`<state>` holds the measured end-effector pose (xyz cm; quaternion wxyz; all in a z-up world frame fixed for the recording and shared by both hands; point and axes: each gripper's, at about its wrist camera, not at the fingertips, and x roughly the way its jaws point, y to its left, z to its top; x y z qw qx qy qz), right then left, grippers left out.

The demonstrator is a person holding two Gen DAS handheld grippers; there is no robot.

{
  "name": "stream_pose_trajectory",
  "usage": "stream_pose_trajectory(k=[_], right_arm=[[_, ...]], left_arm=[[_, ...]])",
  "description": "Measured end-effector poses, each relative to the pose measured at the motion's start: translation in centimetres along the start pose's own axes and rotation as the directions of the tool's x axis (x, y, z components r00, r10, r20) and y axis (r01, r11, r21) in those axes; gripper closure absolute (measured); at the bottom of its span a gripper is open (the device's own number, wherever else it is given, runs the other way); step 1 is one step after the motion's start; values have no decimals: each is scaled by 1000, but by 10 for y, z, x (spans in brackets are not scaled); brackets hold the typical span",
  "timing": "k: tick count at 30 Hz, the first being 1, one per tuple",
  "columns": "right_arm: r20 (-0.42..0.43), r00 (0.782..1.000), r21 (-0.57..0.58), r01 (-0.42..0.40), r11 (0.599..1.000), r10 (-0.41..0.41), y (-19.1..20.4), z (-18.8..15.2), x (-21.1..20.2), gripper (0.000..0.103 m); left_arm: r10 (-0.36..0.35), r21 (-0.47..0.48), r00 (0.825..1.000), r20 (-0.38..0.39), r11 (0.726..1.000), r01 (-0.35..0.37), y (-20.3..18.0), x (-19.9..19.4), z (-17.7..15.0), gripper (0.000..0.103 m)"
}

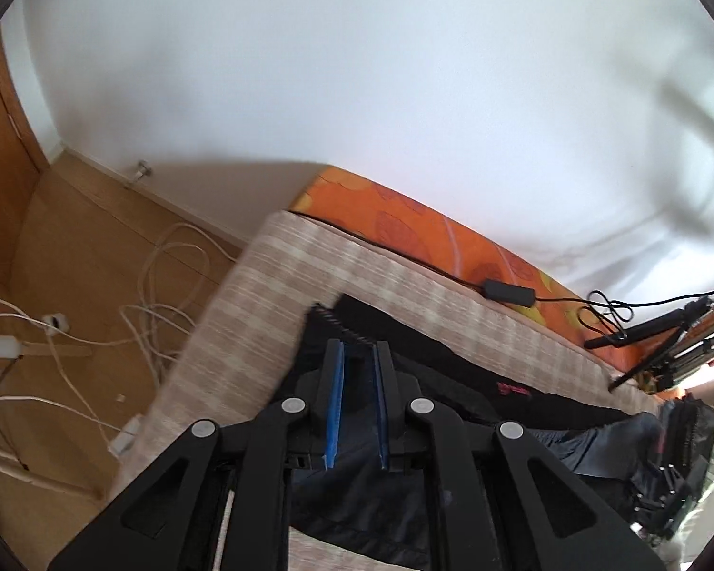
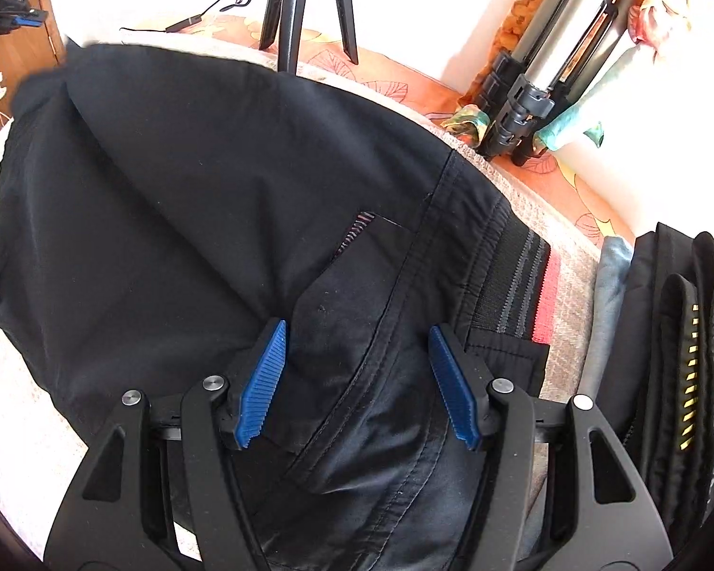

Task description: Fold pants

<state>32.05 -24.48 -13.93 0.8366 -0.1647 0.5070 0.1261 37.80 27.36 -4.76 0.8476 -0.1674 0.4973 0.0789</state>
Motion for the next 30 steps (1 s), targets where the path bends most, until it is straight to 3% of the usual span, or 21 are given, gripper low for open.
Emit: stream_pose_trajectory(k=[3, 5, 8, 11, 15, 21, 23, 25, 26, 28, 29, 30], right_arm=[[13, 999, -14, 43, 999, -43, 10, 5, -8, 44], [76, 996, -21, 47, 999, -45, 23, 8, -28, 44], [174, 983, -98, -40, 994, 57, 62, 13, -67, 44], [207, 964, -226, -116, 967, 164, 115, 19, -88, 44], [186, 940, -348, -209, 914, 286, 177, 34, -87, 41], [106, 957, -485, -187, 854, 270, 251, 39, -54, 38], [100, 965, -504, -162, 849, 244, 262, 40, -45, 38], [88, 966, -509, -168, 844, 245, 266, 42, -40, 38], [81, 966, -515, -172, 840, 247, 269, 44, -37, 42], [65, 971, -529, -160, 833, 228, 271, 47, -29, 64], [58, 973, -529, -162, 833, 225, 271, 48, -27, 84], [55, 970, -522, -173, 835, 236, 269, 49, -27, 91]], left_arm=[[-1, 42, 1000, -6, 999, 1, 11, -4, -15, 94], [19, 73, 1000, -6, 997, -18, 17, 0, -31, 94], [-2, 70, 999, -53, 997, 6, 33, 18, -61, 94], [-5, 32, 996, -94, 999, 8, 47, 39, -83, 94], [-18, -62, 994, -109, 998, 11, 70, 60, -97, 94], [-19, -81, 998, -63, 997, 14, 74, 69, -102, 93], [-9, -73, 998, -57, 997, 5, 72, 70, -100, 89], [-4, -69, 999, -55, 998, 0, 72, 70, -99, 73], [-5, -71, 999, -52, 997, 2, 74, 70, -99, 69], [-22, -81, 999, -47, 997, 18, 77, 71, -99, 62], [-31, -90, 998, -49, 996, 27, 79, 72, -99, 62], [-42, -99, 998, -53, 994, 37, 81, 73, -99, 62]])
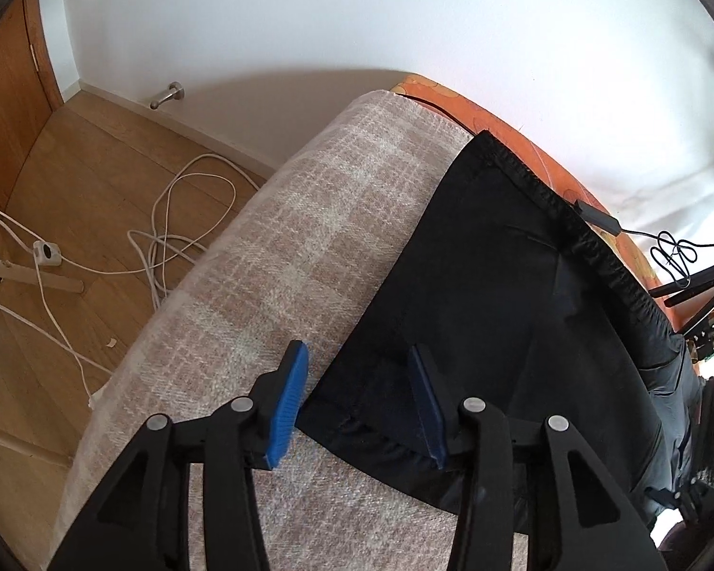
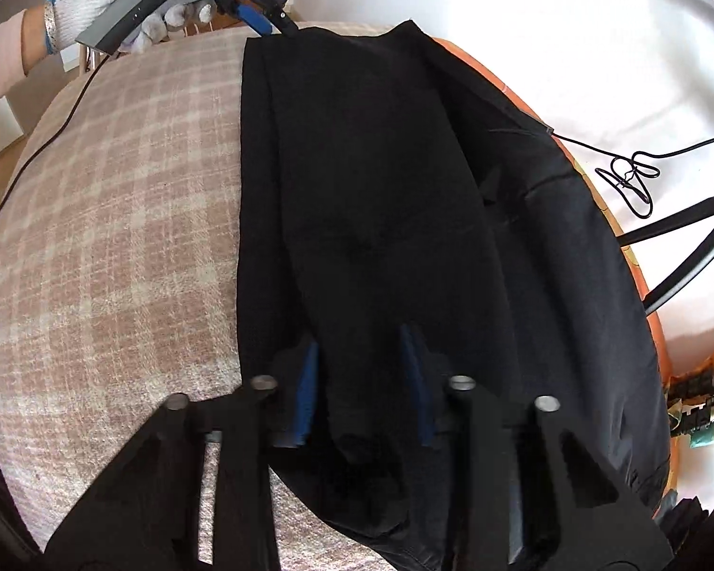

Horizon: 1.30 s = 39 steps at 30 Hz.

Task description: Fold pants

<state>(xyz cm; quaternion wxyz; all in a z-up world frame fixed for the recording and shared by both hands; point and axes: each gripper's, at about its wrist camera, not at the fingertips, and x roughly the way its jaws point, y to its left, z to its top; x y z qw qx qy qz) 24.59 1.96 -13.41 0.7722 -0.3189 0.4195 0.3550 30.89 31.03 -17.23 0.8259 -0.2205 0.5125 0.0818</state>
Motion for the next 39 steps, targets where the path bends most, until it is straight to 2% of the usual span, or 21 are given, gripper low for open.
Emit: stream_pose_trajectory(k=[2, 7, 11, 14, 17, 21, 25, 29, 30, 31, 36, 39], right_arm=[[20, 1000, 6, -4, 1000, 3, -2, -1, -7, 95], [35, 999, 14, 3, 1000, -3, -2, 0, -16, 96], [35, 999, 16, 8, 1000, -9, -2, 1, -18, 96], [39, 999, 22, 9, 1000, -10, -3, 1, -20, 96], [40, 999, 28, 4, 1000, -6, -4, 0, -20, 96], [37, 999, 32, 8, 999, -10, -5, 1, -19, 96], [27, 1000, 38, 12, 999, -13, -5, 3, -17, 96], [20, 1000, 36, 23, 999, -23, -4, 4, -14, 96], [19, 1000, 34, 24, 999, -25, -3, 5, -13, 96], [22, 999, 35, 28, 999, -29, -2, 5, -14, 96], [46, 999, 42, 23, 999, -25, -1, 4, -23, 99], [58, 998, 39, 15, 999, -17, 0, 3, -30, 100]], left_arm=[[-11, -4, 1000, -3, 1000, 11, 2, 1, -1, 61], [-34, -25, 999, 29, 999, 35, 4, -1, -3, 61], [-55, -8, 998, 38, 998, 55, 0, -4, -8, 62], [-23, 12, 998, 52, 1000, 23, -3, -10, -9, 71], [-48, 26, 996, 78, 999, 46, -4, -19, -11, 72], [-73, 33, 995, 65, 997, 71, -3, -20, -12, 72], [-15, 41, 999, 42, 999, 14, -7, -11, -11, 72], [-11, 33, 998, 54, 999, 9, -7, -7, -12, 72], [-17, 38, 998, 64, 999, 14, -9, -7, -13, 77], [-23, 44, 997, 74, 999, 20, -9, -8, -14, 98], [-64, 60, 986, 156, 997, 55, -10, -24, -15, 103], [-66, 60, 984, 166, 997, 57, -7, -32, -14, 103]])
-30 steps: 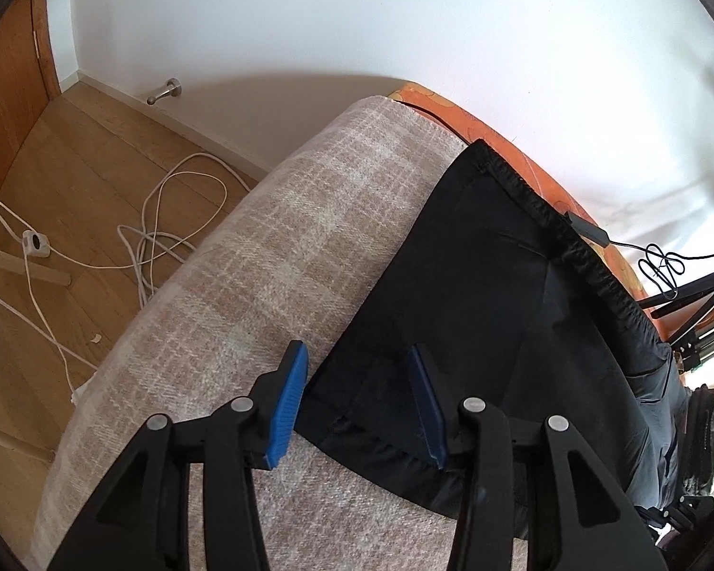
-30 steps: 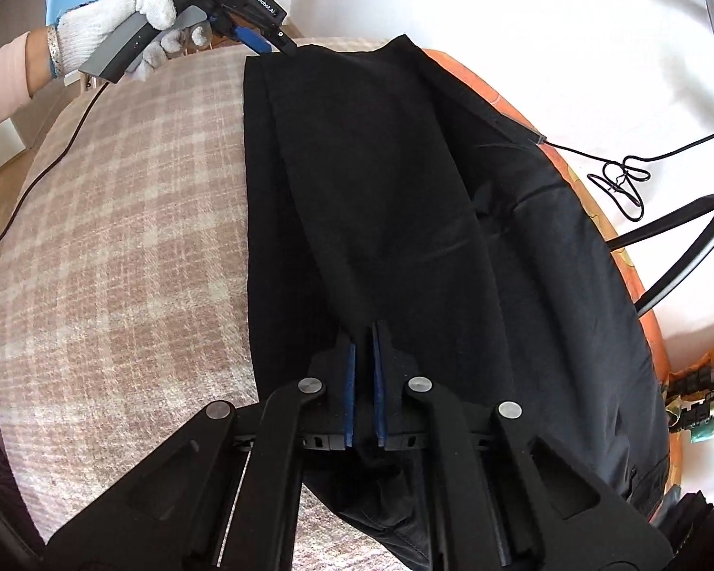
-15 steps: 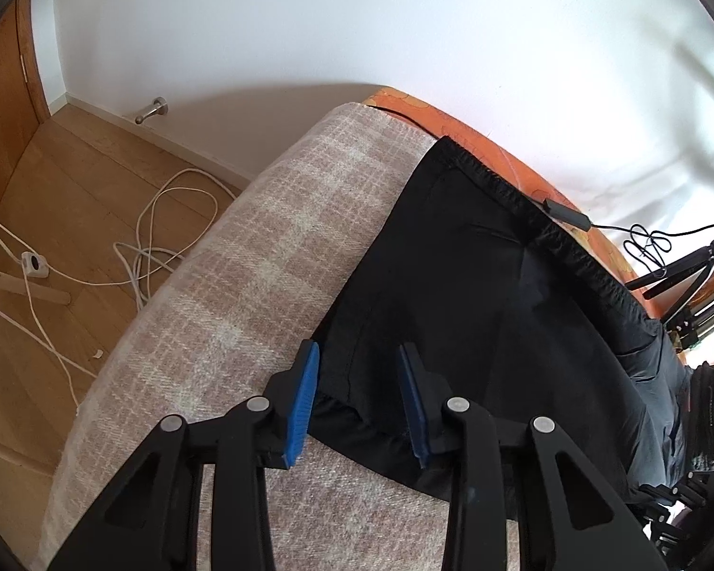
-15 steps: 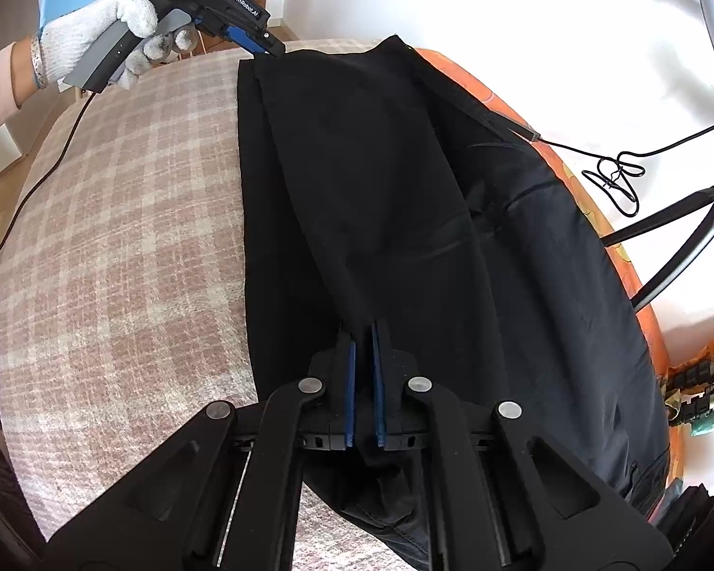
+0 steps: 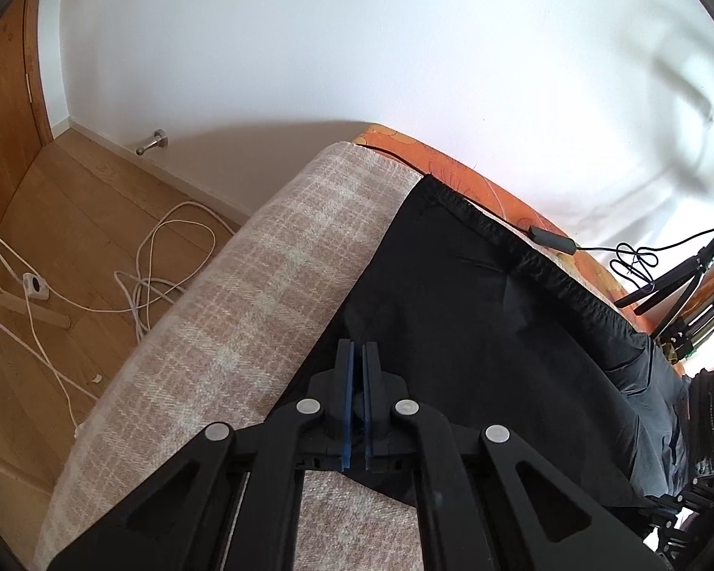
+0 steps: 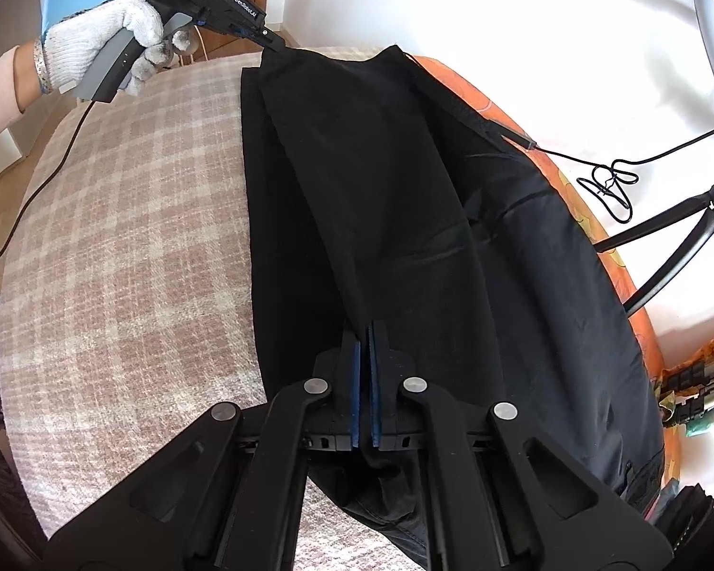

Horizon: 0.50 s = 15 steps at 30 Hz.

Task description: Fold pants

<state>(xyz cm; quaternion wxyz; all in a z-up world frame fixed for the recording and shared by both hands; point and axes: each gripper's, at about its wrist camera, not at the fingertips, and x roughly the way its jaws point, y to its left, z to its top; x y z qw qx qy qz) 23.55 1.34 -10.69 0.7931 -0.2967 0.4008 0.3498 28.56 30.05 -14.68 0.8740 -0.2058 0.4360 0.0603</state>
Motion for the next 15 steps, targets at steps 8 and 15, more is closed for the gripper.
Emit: stream_pose_trajectory(k=[8, 15], right_arm=[[-29, 998, -47, -60, 997, 58, 15, -10, -2, 100], [-61, 980, -43, -190, 981, 187, 8, -11, -7, 89]], left_arm=[[52, 49, 999, 6, 997, -52, 6, -11, -7, 103], [205, 84, 979, -15, 976, -203, 14, 0, -11, 103]])
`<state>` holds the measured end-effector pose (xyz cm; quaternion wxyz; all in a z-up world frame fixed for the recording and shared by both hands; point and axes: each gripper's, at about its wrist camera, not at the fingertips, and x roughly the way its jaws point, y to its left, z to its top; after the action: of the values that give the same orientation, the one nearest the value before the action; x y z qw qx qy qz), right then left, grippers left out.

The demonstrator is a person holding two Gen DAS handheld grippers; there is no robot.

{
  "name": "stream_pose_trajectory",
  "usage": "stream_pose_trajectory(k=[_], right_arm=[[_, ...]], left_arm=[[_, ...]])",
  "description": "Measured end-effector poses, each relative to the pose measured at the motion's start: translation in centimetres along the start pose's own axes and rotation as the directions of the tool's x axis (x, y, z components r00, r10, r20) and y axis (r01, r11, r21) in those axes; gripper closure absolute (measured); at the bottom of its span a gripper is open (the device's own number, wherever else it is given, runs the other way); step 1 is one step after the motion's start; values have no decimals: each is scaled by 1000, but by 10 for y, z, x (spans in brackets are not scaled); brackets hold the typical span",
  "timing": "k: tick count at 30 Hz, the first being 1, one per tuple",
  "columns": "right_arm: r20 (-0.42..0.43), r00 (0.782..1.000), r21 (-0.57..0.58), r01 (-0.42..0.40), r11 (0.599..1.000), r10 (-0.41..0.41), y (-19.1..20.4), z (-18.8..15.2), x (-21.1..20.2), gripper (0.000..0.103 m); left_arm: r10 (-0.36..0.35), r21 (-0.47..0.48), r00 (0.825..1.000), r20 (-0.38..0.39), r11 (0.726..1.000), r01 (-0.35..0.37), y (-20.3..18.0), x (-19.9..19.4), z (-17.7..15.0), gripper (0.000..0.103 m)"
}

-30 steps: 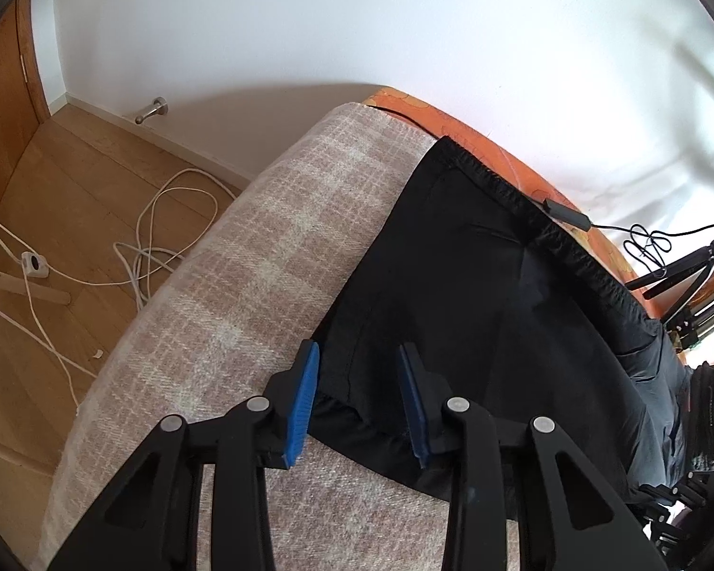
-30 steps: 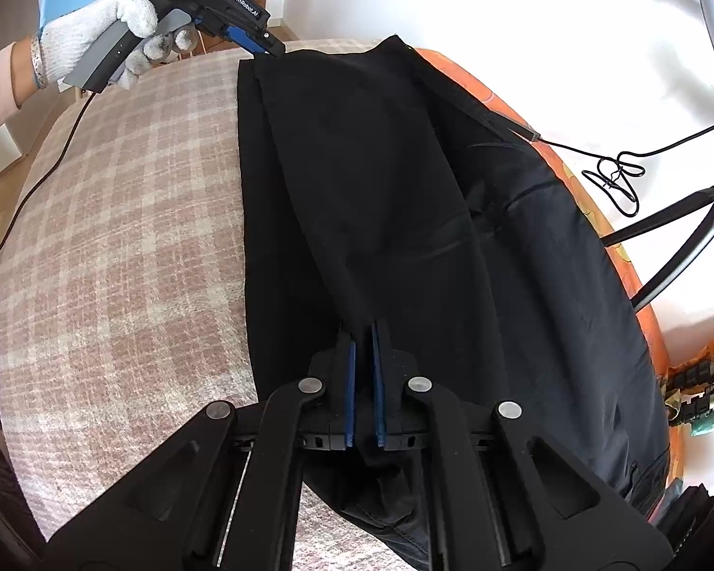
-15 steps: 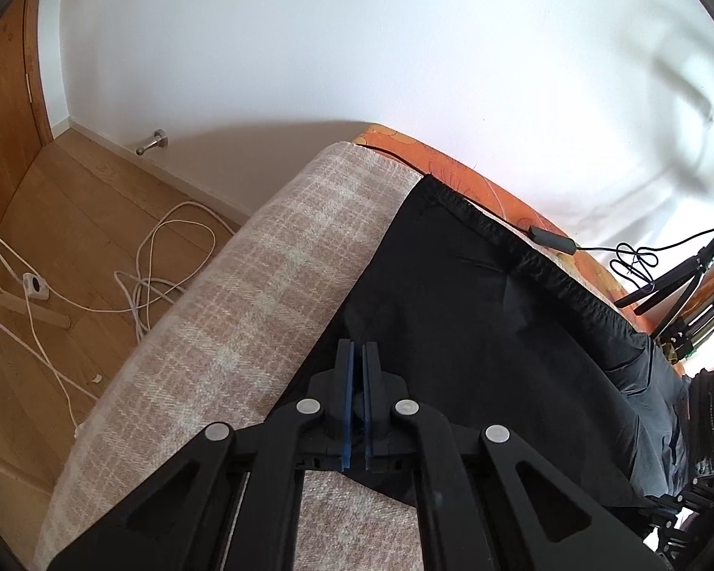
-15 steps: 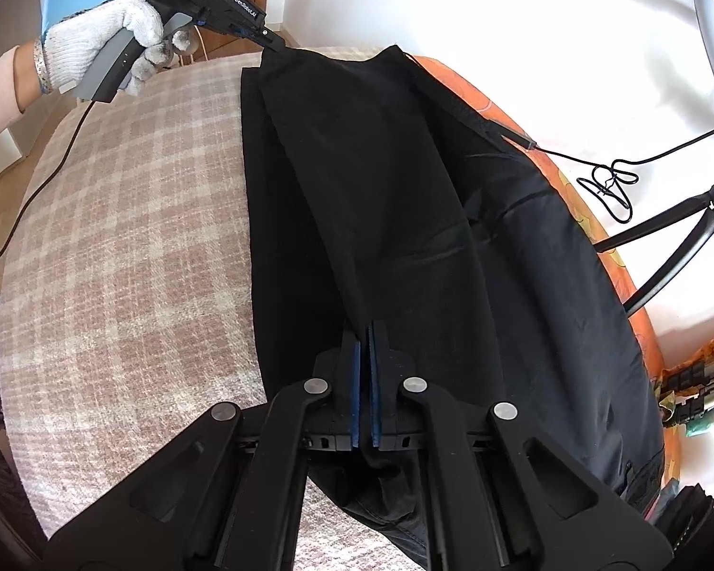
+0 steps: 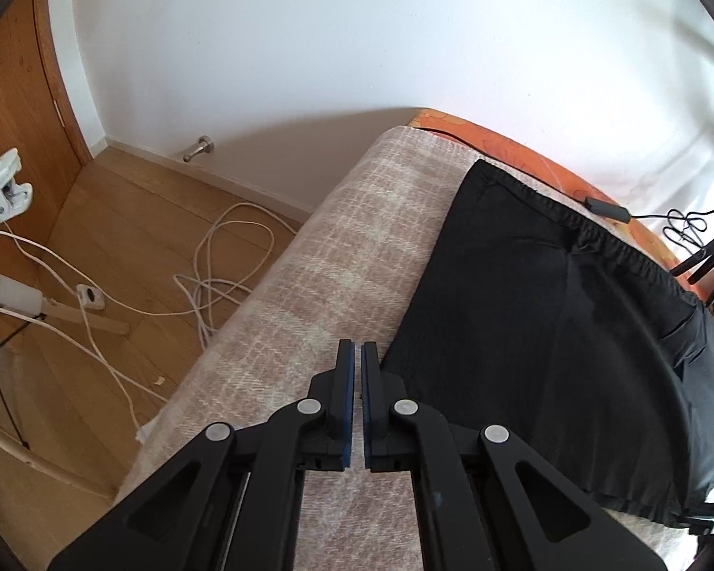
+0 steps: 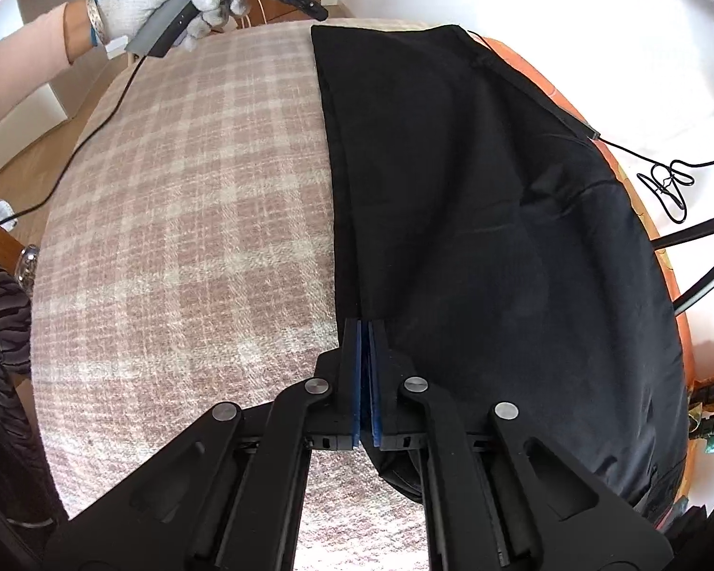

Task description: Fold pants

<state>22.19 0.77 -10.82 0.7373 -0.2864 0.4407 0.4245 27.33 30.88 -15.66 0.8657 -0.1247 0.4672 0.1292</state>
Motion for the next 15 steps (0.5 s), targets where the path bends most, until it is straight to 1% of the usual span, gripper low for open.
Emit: stream_pose_trajectory(k=[1, 2, 3, 5, 7, 9, 11, 12, 13, 15], right_arm=[[29, 999, 22, -27, 999, 26, -6, 1, -8, 83], [69, 997, 48, -39, 998, 36, -16, 4, -18, 72], [101, 995, 76, -24, 997, 16, -27, 6, -25, 66], [136, 990, 140, 17, 990, -36, -51, 14, -33, 62], [156, 986, 221, 28, 975, -64, -79, 24, -33, 62], [159, 984, 289, 31, 957, -80, -104, 31, -26, 62], [147, 985, 311, 41, 949, -91, -121, 43, -13, 62], [141, 985, 315, 54, 948, -103, -127, 49, -4, 62], [136, 985, 322, 59, 945, -108, -133, 53, 3, 62], [132, 986, 344, 51, 938, -102, -142, 61, 18, 62]], left_arm=[[18, 6, 1000, 2, 1000, -18, 1, -1, 1, 103], [33, 10, 999, 6, 999, -33, 2, -3, 2, 103], [35, 18, 999, 11, 999, -35, 1, -6, 3, 103], [13, 48, 1000, 13, 999, -14, -6, -12, 4, 103], [-11, 87, 1000, 18, 996, 10, -19, -19, 2, 103], [-51, 133, 999, 12, 990, 49, -38, -24, -2, 103], [-91, 164, 996, -1, 982, 90, -58, -26, -6, 103], [-128, 178, 992, -12, 976, 128, -70, -26, -9, 103], [-149, 191, 989, -20, 970, 150, -79, -27, -10, 103], [-188, 221, 981, -42, 956, 193, -100, -26, -15, 103]])
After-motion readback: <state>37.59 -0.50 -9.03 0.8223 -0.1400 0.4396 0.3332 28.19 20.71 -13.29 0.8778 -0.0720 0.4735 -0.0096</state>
